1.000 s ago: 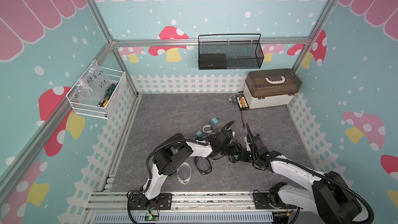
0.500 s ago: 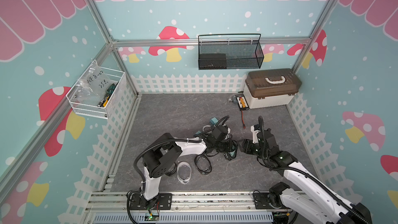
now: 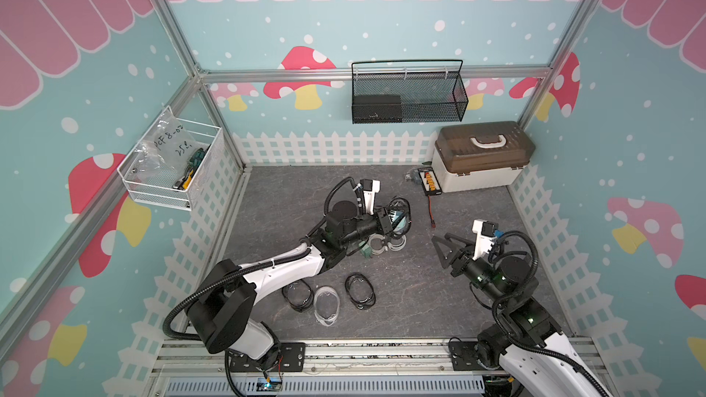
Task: Pack away charging kits
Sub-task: Pick up the storage bag at the center of the board.
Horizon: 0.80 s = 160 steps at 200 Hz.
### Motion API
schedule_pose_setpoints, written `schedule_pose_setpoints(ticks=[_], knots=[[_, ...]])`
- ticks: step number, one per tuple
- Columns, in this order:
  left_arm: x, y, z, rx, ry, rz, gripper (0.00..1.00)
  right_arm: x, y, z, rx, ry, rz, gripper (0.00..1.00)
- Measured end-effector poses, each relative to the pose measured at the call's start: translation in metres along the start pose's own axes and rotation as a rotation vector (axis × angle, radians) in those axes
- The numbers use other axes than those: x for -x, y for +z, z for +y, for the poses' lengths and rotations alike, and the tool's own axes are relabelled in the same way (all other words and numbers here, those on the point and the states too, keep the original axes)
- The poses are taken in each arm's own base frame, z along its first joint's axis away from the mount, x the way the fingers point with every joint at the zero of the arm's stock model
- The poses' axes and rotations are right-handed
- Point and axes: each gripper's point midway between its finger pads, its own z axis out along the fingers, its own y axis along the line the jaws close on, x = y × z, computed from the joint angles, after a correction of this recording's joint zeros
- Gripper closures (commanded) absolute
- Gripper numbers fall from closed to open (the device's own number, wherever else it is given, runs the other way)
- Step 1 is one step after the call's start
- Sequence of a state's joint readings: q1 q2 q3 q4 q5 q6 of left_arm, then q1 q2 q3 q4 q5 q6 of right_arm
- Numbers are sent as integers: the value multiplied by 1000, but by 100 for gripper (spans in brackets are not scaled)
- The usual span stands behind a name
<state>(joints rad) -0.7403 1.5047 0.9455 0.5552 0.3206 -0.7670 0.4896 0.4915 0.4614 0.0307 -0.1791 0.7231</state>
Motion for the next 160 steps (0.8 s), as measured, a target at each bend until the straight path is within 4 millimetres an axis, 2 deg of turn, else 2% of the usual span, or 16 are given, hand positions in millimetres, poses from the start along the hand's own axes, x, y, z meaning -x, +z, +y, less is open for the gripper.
schedule_pose_setpoints(ticks=[17, 38, 54, 77, 107, 136, 160], knots=[[19, -3, -16, -20, 60, -51, 100, -7, 23, 17, 56, -27, 63, 53], [47, -14, -39, -29, 136, -129, 100, -25, 47, 41, 129, -89, 136, 59], [65, -28, -55, -35, 186, -189, 100, -29, 53, 57, 183, -131, 140, 61], [83, -46, -77, -51, 246, -255, 100, -22, 55, 80, 265, -176, 88, 62], [86, -54, -95, -66, 297, -287, 100, -12, 56, 110, 372, -207, 16, 63], [78, -56, -111, -91, 340, -287, 100, -5, 56, 125, 428, -213, -31, 62], [71, -60, -133, -135, 398, -291, 100, 5, 53, 136, 470, -212, -75, 62]])
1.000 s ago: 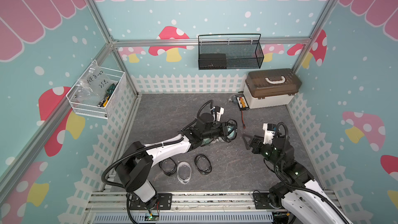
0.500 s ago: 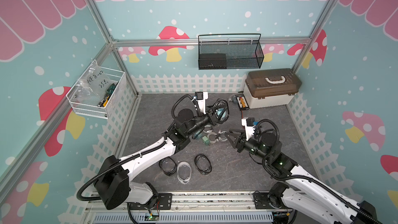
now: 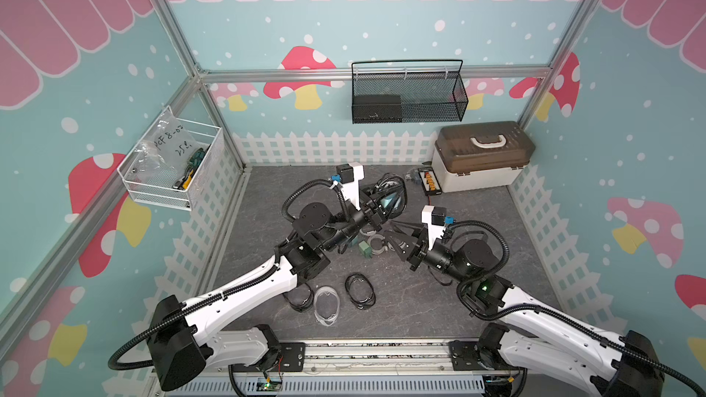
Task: Pack away charging kits
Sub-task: Pick up the storage bag at the center of the board.
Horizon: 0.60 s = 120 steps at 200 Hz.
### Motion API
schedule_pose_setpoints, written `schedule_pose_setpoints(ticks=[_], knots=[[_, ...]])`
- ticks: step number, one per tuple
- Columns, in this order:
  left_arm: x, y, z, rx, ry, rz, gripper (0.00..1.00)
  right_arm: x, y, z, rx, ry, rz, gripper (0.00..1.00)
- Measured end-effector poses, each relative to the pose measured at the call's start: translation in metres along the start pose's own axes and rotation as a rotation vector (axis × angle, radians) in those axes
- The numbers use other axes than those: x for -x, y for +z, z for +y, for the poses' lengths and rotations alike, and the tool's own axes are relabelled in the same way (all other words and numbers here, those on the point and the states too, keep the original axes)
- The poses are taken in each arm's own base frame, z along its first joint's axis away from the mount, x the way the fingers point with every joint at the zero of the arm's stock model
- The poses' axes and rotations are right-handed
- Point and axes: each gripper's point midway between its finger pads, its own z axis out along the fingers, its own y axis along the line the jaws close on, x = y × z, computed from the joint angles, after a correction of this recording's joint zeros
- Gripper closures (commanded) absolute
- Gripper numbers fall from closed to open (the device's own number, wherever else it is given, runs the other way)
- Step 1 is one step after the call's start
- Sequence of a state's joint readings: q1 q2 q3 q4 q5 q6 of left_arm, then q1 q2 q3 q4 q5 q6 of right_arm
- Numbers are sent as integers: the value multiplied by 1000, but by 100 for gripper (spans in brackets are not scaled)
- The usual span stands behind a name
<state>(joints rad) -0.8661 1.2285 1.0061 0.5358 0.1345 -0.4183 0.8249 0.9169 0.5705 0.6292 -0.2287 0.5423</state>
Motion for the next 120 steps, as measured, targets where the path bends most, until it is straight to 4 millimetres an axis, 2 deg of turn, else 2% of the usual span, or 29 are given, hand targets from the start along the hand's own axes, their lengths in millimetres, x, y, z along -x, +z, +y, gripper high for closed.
schedule_pose_setpoints(ticks=[24, 54, 120], knots=[[7, -4, -20, -54, 56, -32, 100, 8, 0, 7, 30, -4, -32, 61], [14, -8, -29, -88, 116, -78, 100, 15, -1, 17, 71, -3, -57, 61], [9, -11, -53, -159, 200, -102, 100, 33, -4, 28, 119, -3, -128, 62]])
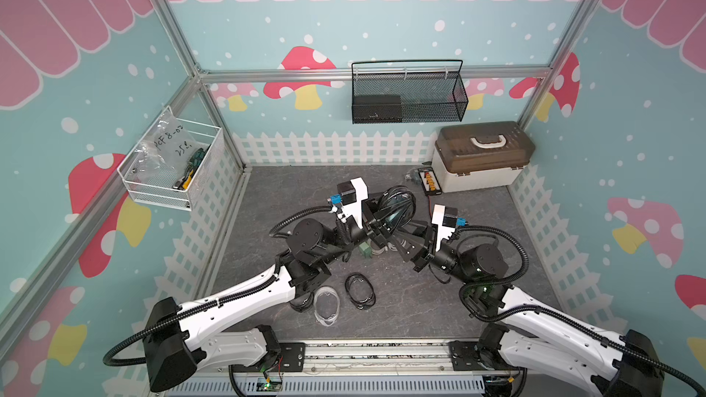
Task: Pack away charging kits
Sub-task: Pick up the storage bag at the center of the board, then zip the zipper on the storage bag.
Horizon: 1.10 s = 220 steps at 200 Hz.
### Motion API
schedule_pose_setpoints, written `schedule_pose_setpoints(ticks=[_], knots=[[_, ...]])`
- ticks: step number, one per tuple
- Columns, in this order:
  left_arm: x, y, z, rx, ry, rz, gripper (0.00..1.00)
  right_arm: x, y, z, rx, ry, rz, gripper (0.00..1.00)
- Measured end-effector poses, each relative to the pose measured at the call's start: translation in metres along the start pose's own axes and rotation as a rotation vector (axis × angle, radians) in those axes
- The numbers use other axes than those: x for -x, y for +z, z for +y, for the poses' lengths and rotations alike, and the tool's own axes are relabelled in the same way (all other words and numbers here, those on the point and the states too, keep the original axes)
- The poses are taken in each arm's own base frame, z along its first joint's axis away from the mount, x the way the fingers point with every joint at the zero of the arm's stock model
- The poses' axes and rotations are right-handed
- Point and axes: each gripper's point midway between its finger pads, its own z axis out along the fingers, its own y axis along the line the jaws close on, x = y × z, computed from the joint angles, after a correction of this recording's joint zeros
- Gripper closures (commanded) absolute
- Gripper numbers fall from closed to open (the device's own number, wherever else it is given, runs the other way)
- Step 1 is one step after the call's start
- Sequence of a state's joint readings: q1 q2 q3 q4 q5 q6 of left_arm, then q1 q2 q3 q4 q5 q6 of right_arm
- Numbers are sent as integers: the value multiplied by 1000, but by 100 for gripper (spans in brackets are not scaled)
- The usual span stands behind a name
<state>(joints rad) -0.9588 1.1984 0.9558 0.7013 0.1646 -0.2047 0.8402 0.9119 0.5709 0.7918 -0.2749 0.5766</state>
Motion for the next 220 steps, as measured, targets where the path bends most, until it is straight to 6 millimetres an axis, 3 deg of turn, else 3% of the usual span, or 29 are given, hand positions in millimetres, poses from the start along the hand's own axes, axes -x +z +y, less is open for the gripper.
schedule_pose_setpoints(ticks=[49, 99, 164, 220], knots=[[6, 0, 7, 47, 7, -29, 100, 0, 3, -3, -5, 19, -11, 75], [3, -3, 26, 156, 4, -43, 100, -5, 5, -3, 1, 29, 0, 64], [9, -6, 30, 186, 2, -58, 100, -2, 4, -1, 5, 25, -8, 68], [10, -7, 32, 195, 3, -63, 100, -2, 17, -5, -2, 27, 2, 73]])
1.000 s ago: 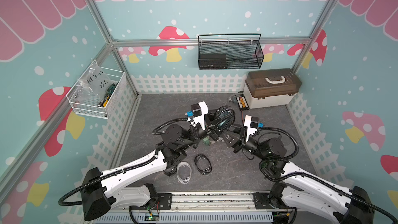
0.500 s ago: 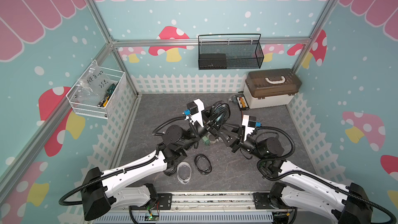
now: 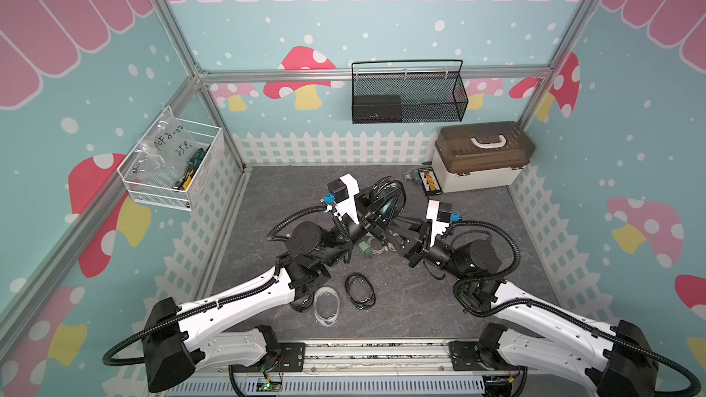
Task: Pack away charging kits
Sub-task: Zip the zipper on the storage bag.
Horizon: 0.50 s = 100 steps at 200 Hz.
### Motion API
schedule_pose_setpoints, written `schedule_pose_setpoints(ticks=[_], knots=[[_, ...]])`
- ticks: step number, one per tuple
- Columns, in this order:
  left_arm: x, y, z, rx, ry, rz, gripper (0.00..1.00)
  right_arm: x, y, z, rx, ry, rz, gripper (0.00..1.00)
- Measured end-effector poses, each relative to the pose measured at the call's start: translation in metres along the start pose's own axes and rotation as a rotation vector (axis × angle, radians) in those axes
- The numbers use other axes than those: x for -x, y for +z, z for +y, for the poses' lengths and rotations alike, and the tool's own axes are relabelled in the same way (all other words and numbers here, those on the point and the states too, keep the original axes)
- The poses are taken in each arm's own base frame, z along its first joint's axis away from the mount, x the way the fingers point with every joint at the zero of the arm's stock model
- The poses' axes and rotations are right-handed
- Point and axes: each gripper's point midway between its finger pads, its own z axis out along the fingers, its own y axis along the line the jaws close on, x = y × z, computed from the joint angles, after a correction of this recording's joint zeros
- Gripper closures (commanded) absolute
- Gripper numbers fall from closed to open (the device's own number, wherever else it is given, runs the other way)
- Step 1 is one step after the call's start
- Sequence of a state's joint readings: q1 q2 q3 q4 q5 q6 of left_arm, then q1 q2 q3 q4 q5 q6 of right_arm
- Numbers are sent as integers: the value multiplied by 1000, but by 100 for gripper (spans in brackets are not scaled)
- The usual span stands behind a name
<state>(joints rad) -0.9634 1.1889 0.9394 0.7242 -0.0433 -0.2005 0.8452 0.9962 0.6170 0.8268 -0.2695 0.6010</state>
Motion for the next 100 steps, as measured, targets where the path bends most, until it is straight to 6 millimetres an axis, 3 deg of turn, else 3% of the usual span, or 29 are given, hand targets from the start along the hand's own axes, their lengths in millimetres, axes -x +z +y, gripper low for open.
schedule_pose_setpoints(ticks=[69, 86, 100], knots=[[5, 0, 1, 9, 0, -20, 100, 0, 8, -4, -12, 8, 10, 86], [5, 0, 2, 14, 0, -20, 100, -1, 8, -4, -11, 11, 14, 84], [5, 0, 4, 26, 2, -22, 100, -1, 8, -3, -7, 15, 16, 77]])
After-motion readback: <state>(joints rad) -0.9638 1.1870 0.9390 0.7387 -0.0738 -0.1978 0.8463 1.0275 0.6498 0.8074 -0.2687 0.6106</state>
